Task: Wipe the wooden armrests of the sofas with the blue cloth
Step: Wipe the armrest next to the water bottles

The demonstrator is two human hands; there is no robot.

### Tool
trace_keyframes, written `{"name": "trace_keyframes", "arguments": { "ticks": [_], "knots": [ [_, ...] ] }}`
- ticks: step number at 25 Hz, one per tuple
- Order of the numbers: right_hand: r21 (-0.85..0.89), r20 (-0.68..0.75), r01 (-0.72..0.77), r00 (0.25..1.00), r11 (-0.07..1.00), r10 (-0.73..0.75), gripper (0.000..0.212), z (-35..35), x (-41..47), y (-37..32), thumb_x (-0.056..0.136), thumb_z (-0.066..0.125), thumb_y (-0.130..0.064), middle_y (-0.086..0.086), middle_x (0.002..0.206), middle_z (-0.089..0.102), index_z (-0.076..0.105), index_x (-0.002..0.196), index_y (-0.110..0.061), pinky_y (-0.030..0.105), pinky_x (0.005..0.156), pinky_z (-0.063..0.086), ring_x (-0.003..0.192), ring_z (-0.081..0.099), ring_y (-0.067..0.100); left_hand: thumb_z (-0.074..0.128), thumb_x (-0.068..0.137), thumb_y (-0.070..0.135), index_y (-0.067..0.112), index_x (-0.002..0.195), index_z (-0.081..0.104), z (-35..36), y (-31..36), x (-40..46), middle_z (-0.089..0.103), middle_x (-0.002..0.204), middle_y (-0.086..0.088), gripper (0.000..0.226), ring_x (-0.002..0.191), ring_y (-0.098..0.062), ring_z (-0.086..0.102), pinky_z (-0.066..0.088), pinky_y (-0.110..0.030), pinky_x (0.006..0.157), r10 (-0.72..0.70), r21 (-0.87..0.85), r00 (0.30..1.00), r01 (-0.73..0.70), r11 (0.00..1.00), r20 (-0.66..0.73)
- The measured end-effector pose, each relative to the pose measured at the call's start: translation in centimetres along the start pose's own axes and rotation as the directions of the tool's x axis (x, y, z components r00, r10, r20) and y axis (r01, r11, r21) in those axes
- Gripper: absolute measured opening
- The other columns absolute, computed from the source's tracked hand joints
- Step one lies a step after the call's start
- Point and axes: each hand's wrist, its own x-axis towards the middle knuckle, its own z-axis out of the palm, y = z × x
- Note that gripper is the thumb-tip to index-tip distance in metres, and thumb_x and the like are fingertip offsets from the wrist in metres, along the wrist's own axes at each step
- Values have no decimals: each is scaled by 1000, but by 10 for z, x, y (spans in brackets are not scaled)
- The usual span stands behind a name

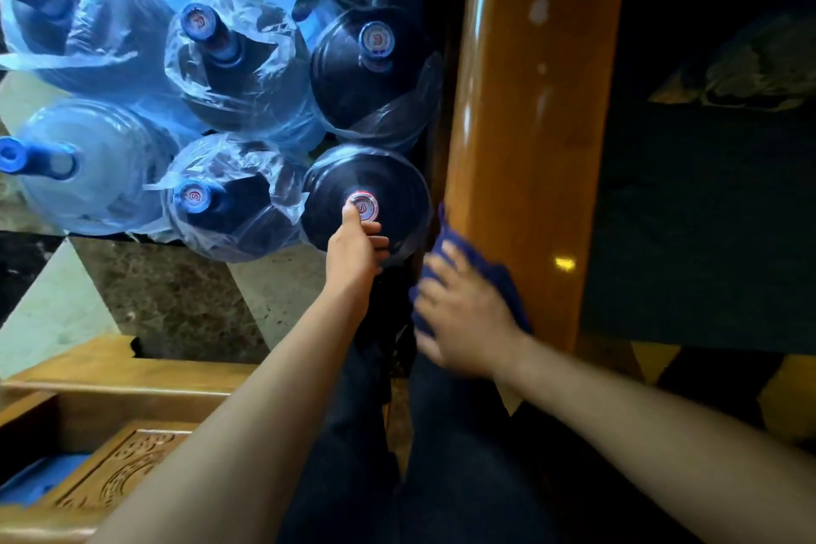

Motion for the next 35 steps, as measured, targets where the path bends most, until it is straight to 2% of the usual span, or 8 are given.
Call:
{"name": "trace_keyframes", "arguments": {
  "ticks": [6, 9, 13, 19, 26, 30, 33, 35],
  "knots": [
    [24, -68, 286, 957, 958, -283, 49, 28, -7, 14, 81, 66, -62, 5, 101, 74, 78, 99, -18, 49, 122, 35, 111, 66, 35, 26, 104, 50, 9, 84, 70, 6, -16, 8, 77, 85, -16, 63, 78, -29, 70, 47, -40, 79, -29, 21, 999, 28, 999, 28],
    [90, -255, 139, 960, 986, -112, 45, 16, 26, 50, 86, 65, -55, 7, 95, 75, 80, 93, -13, 50, 123, 34, 111, 66, 35, 30, 105, 46, 1, 92, 70, 12, -2, 17, 75, 92, -23, 62, 74, -30, 69, 51, -35, 69, -11, -14, 1000, 11, 1000, 20],
    [252, -424, -169, 866, 953, 266, 52, -18, 64, 126, 93, 58, -57, 4, 151, 60, 73, 130, -23, 59, 127, 21, 152, 40, 33, 30, 106, 48, 3, 103, 67, 27, 23, 11, 72, 97, -18, 57, 84, -30, 69, 55, -32, 58, 16, -20, 992, -14, 1000, 123],
    [538, -158, -721, 423, 437, 892, 74, 20, 12, 50, 100, 33, -74, 11, 175, 20, 36, 162, -34, 66, 125, 19, 161, 18, 40, 30, 105, 50, 18, 101, 66, 76, 66, 2, 72, 113, -18, 48, 110, -35, 66, 49, -49, 104, 129, 77, 955, -154, 985, 266],
    [531, -153, -688, 497, 495, 854, 86, -8, 58, 182, 87, 23, -92, 6, 177, 7, 17, 162, -49, 66, 121, 23, 160, 10, 45, 39, 97, 53, 10, 113, 61, 106, 80, 17, 69, 114, -12, 51, 105, -30, 63, 49, -46, 96, 182, 210, 977, -202, 956, 113],
    [817, -23, -516, 413, 255, 910, 90, -40, 100, 286, 88, 37, -87, 13, 170, 19, 11, 164, -46, 52, 104, 45, 143, 42, 48, 38, 95, 55, 10, 104, 59, 124, 96, 23, 63, 87, -1, 50, 79, -19, 59, 41, -38, 68, 254, 184, 966, -257, 949, 38],
    [911, 109, -410, 316, 32, 943, 85, -27, 77, 271, 95, 42, -78, 15, 161, 39, 18, 165, -37, 44, 96, 48, 135, 54, 42, 36, 97, 52, 9, 91, 53, 139, 118, 21, 53, 76, -3, 46, 71, -24, 53, 41, -39, 67, 296, 174, 955, -289, 941, -16],
    [870, 80, -485, 327, 94, 942, 82, -4, 44, 212, 98, 34, -78, 16, 166, 34, 18, 166, -36, 47, 108, 45, 143, 47, 41, 34, 98, 52, 13, 88, 54, 147, 131, 18, 58, 85, -13, 45, 74, -28, 56, 45, -44, 73, 278, 149, 956, -263, 953, -92]
  ]
}}
